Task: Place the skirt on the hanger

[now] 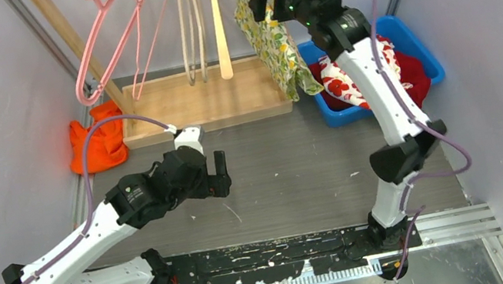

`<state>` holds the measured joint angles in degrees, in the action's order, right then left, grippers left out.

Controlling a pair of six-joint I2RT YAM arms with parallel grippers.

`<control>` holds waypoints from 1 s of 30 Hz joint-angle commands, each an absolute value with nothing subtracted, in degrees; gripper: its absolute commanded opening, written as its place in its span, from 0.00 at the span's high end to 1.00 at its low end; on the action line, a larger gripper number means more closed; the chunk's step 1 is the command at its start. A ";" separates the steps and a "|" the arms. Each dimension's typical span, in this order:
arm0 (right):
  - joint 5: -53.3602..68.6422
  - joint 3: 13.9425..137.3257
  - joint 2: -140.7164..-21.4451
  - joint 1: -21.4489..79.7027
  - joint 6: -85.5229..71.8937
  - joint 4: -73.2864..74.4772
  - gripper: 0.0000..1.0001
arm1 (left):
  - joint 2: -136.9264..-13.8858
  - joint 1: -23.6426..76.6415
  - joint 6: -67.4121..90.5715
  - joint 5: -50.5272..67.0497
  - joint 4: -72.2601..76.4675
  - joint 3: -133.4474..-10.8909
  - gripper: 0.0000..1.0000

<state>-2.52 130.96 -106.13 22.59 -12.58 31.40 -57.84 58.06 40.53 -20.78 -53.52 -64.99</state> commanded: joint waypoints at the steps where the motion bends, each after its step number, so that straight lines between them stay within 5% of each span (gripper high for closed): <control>1: -4.63 121.16 -90.70 22.45 -14.25 29.08 0.08 | -56.80 57.94 41.09 -22.77 -52.06 -65.06 0.00; 3: -6.55 113.90 -85.16 22.43 -15.56 28.44 0.01 | -56.68 57.93 41.17 -23.11 -51.87 -64.67 0.00; 16: -4.44 68.65 -53.71 22.48 -26.52 31.06 0.00 | -56.03 57.68 41.75 -22.52 -49.64 -60.46 0.00; 30: -0.28 54.19 -42.94 22.42 -29.83 37.57 0.00 | -58.28 57.71 43.62 -19.44 -44.36 -55.47 0.00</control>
<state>-2.20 54.92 -44.56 22.48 -28.47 37.98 -58.02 57.98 42.11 -20.08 -48.21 -55.83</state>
